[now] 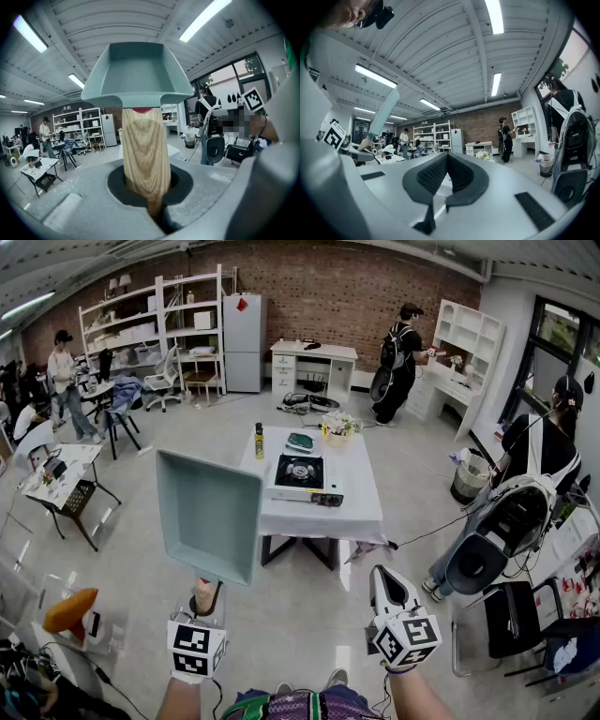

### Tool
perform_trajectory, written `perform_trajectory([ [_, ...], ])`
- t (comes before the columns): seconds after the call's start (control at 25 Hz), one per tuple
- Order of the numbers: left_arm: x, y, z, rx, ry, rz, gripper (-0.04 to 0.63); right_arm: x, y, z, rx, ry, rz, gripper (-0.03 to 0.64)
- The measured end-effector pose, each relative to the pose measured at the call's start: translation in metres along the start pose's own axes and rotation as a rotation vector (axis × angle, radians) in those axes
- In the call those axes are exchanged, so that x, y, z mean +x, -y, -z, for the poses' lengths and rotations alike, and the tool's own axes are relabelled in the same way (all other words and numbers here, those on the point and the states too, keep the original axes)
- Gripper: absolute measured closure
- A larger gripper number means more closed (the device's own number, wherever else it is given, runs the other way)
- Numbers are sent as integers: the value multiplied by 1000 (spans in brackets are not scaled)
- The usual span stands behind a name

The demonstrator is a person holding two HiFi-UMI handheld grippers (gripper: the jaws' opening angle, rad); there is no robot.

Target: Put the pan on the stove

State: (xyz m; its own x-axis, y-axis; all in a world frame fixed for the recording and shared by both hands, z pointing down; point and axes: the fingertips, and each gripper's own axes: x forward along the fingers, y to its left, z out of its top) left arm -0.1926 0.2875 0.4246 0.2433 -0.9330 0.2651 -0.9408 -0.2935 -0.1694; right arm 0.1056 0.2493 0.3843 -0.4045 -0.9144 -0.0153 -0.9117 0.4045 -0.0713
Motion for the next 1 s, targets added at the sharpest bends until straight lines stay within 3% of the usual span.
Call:
perform_trajectory([
  [1.0,10,-8,5,4,-3,19,580,6,-10,-7,33,23,-22,615],
])
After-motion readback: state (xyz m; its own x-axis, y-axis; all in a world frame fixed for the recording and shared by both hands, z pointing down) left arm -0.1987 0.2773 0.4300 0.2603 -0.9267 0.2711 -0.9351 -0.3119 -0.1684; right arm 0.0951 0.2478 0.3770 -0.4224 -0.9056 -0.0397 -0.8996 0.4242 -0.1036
